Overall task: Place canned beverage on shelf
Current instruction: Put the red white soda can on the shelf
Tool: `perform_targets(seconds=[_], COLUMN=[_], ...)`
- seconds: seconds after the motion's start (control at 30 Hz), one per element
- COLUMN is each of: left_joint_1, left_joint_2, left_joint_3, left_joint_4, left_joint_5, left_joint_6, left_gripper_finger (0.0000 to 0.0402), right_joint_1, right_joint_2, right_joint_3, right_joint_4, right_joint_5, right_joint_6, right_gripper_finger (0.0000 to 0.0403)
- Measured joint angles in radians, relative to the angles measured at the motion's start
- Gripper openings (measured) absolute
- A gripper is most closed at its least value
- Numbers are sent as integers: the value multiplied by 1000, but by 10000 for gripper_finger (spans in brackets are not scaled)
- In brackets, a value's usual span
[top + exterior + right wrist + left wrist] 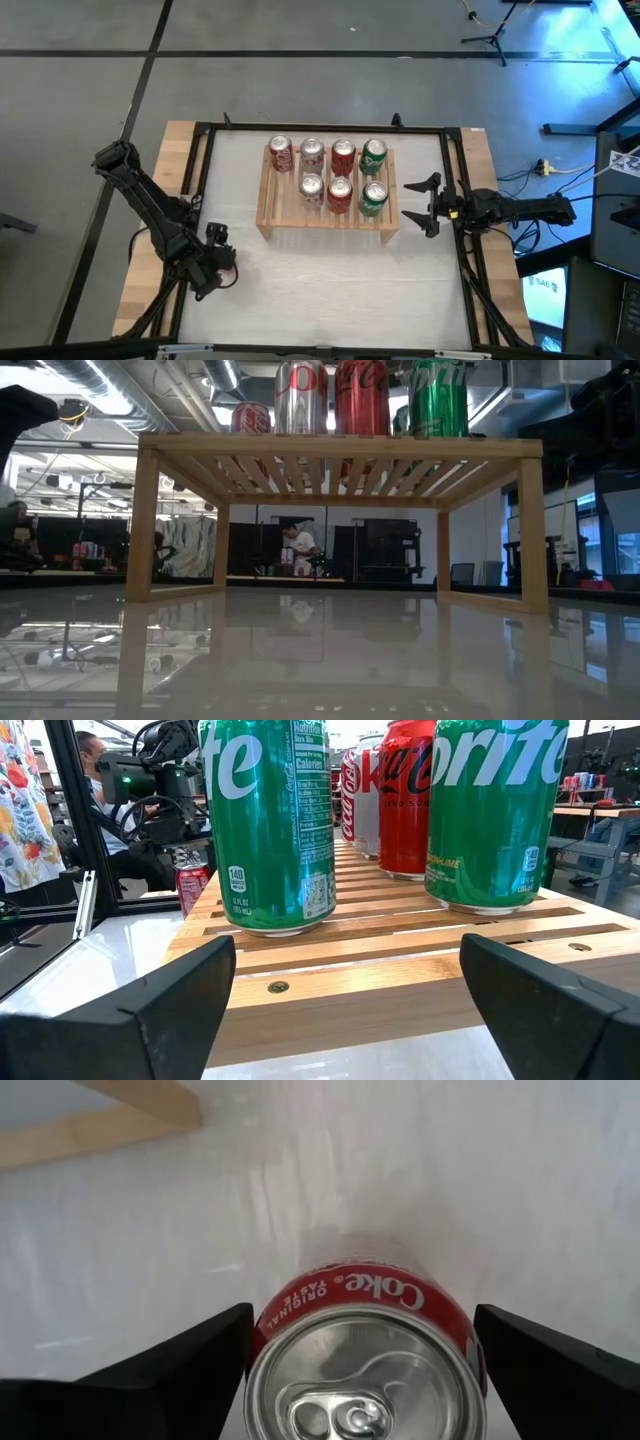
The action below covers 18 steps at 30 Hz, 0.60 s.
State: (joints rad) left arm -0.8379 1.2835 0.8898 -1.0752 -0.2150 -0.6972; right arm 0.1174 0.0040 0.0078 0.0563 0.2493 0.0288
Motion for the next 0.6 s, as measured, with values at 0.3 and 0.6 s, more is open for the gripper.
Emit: perform_targets(seconds=[0.3, 0.6], left_joint_1=[0, 0], left_joint_2=[0, 0], left_joint_3=[0, 0], left_joint_4=[-5, -4], left_joint_5=[66, 61], left_joint_6=[0, -65], left_gripper_finger=[358, 357], right_joint_1=[0, 0], right_joint_2=[0, 0], right_joint_3=[0, 0], right_joint_4=[0, 0], right_joint_5=[0, 0], right_joint_6=[0, 0], right_gripper_finger=[381, 381])
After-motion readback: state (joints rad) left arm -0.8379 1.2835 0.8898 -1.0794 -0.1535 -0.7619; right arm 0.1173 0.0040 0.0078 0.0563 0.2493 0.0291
